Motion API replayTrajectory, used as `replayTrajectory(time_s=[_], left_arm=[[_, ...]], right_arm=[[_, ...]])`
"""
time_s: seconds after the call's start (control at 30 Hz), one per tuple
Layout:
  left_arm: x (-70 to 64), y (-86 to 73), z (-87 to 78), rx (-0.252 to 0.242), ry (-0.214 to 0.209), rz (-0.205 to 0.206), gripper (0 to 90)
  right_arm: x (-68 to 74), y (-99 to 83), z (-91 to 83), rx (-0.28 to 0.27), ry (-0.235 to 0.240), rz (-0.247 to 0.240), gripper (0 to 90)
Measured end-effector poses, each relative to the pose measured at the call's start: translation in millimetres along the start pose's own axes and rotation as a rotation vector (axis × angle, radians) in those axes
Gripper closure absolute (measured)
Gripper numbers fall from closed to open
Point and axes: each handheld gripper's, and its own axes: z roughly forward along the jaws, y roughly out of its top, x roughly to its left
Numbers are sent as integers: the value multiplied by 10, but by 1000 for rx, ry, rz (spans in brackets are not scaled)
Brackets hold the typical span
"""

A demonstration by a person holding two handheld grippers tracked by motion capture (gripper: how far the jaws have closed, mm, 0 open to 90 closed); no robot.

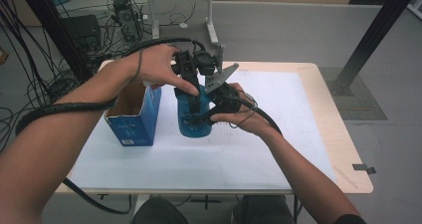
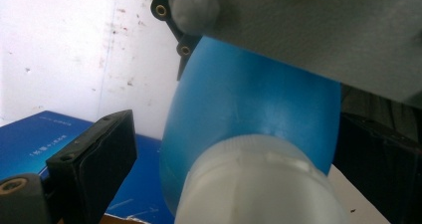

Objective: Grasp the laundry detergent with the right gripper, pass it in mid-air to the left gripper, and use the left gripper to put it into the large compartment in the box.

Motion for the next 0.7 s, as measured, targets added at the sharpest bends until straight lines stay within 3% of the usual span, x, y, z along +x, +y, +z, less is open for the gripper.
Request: replayTrajectory(time_s=[0.7], left_arm=[[4, 21, -6, -3, 7, 7, 51]], right_arm=[[-13, -6, -24, 5, -19, 6, 435]])
